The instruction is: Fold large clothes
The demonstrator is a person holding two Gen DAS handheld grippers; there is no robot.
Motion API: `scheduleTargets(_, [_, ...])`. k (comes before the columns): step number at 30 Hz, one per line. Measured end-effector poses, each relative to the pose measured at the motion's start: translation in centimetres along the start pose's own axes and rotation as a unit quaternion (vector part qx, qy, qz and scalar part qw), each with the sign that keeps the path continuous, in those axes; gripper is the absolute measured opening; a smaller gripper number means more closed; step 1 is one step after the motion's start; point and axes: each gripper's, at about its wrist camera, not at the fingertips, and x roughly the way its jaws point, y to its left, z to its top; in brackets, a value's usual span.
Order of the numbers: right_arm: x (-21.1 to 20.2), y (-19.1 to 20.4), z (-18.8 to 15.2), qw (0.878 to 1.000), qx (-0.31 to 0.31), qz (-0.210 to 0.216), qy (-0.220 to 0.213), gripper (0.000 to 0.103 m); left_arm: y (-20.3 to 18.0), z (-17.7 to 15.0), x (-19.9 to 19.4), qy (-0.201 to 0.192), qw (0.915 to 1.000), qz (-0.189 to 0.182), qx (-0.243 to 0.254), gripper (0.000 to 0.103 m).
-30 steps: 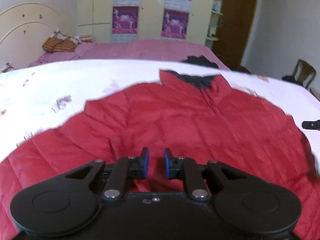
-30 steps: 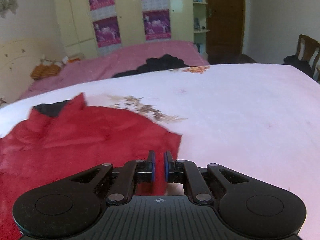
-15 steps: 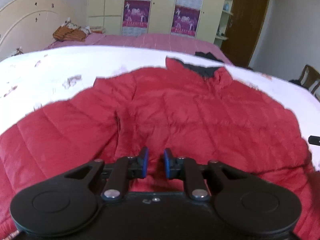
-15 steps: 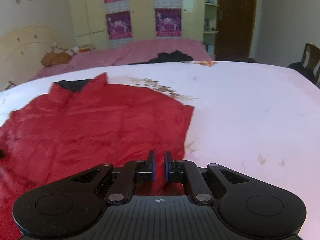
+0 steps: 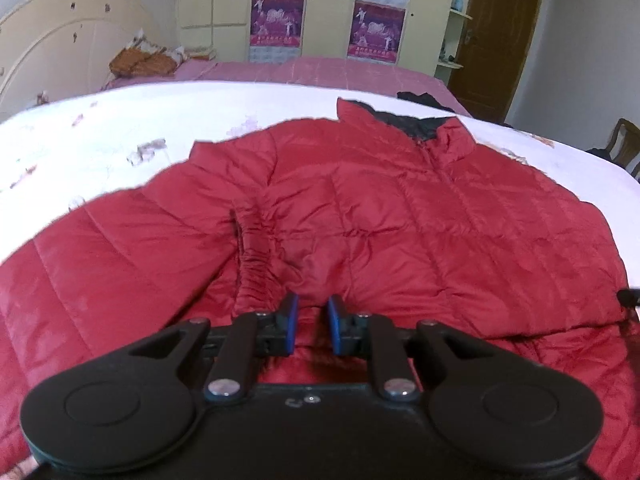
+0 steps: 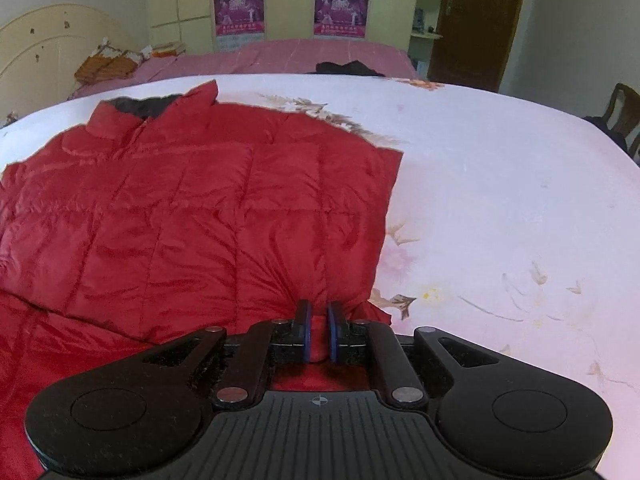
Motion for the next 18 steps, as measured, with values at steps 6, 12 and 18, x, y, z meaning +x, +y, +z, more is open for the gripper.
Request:
scheduleTargets(6, [1.2,0.4,-0.1,1.000,-0.002,-0.012,0.026,0.007,0.3,-0.1,0.8,0.009,0.9999,-0.005,0.006,0.018])
scheduleTargets(12, [-0.8,0.7,0.4,1.000,0.013,0.006,0.007,0.007,0.7,0.0,-0.1,0.005,0.9998,-0.016,-0.009,0.026])
scheduleTargets(18, [-2.7,1.0,0.4,0.999,0.035,0.026,-0.007,0.008,1.6,-1.0,-3.6,-0.035,0.9988,0.023,-0.024,0.081])
